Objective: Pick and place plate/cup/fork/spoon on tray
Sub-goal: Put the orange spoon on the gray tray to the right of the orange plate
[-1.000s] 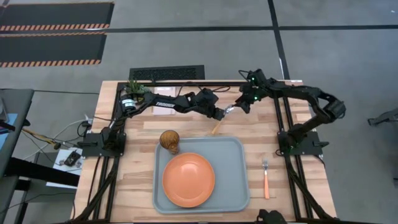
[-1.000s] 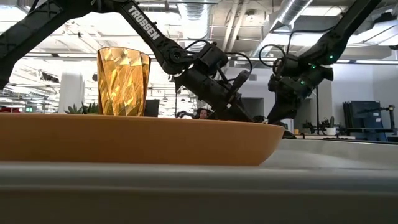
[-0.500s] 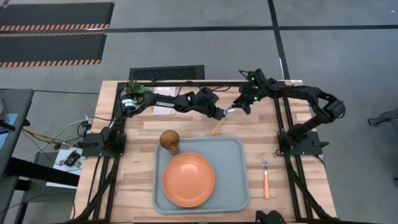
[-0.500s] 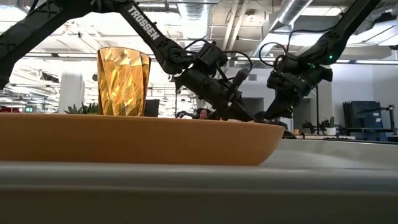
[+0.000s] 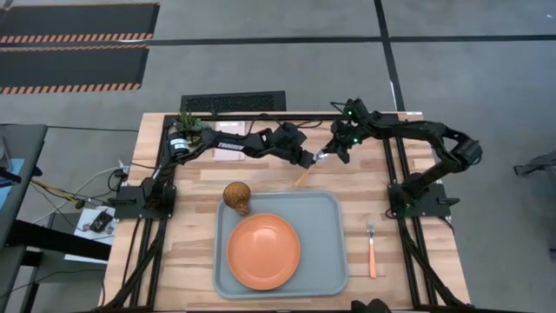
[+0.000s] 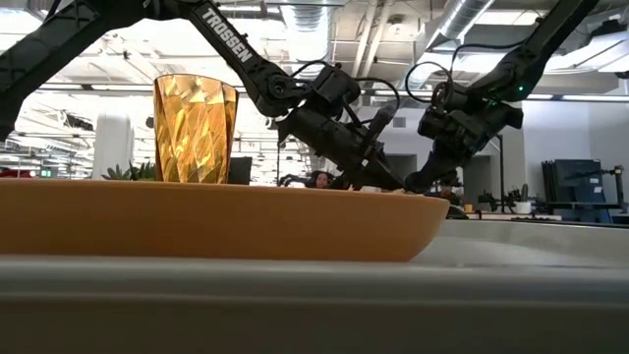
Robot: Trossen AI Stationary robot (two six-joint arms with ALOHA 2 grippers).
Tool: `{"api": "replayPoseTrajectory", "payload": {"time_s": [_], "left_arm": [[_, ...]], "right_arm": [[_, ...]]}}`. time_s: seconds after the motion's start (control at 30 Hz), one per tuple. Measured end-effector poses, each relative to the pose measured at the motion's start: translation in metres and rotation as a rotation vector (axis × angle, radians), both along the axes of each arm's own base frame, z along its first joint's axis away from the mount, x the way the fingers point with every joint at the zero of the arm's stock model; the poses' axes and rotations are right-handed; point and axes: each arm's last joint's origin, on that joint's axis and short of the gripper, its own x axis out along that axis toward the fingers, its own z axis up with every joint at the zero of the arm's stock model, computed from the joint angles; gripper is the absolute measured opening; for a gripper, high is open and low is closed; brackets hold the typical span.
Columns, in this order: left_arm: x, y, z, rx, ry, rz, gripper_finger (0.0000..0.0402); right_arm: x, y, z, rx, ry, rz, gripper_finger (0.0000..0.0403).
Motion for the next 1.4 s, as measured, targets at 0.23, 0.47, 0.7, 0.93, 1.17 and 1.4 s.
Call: {"api": "replayPoseTrajectory", "payload": {"time_s": [0.23, 0.47, 0.7, 0.93, 1.17, 1.4], "left_arm": [[-0.001, 0.001, -0.001, -0.006, 0.009, 0.020, 0.0000], [0.000, 0.004, 0.002, -0.019, -0.009, 0.022, 0.0022], [-0.013, 0.012, 0.033, -0.081, -0.051, -0.071, 0.0094], [-0.055, 0.012, 0.110, 0.069, -0.038, -0.068, 0.0105], [-0.115, -0.024, 0.210, 0.274, -0.152, -0.078, 0.0092], [-0.195, -0.066, 0.284, 0.496, -0.230, 0.055, 0.0086]], "right_arm": [[-0.003, -0.002, 0.000, 0.020, 0.004, -0.021, 0.0011], [-0.009, -0.006, 0.006, 0.053, 0.019, -0.091, 0.0007], [-0.022, -0.014, 0.040, 0.025, 0.057, -0.174, 0.0004], [-0.023, 0.003, 0.075, 0.015, 0.147, -0.106, 0.0003], [0.001, 0.055, 0.093, 0.152, 0.301, 0.116, 0.0002], [0.035, 0.120, 0.093, 0.189, 0.362, 0.322, 0.0002]]}}
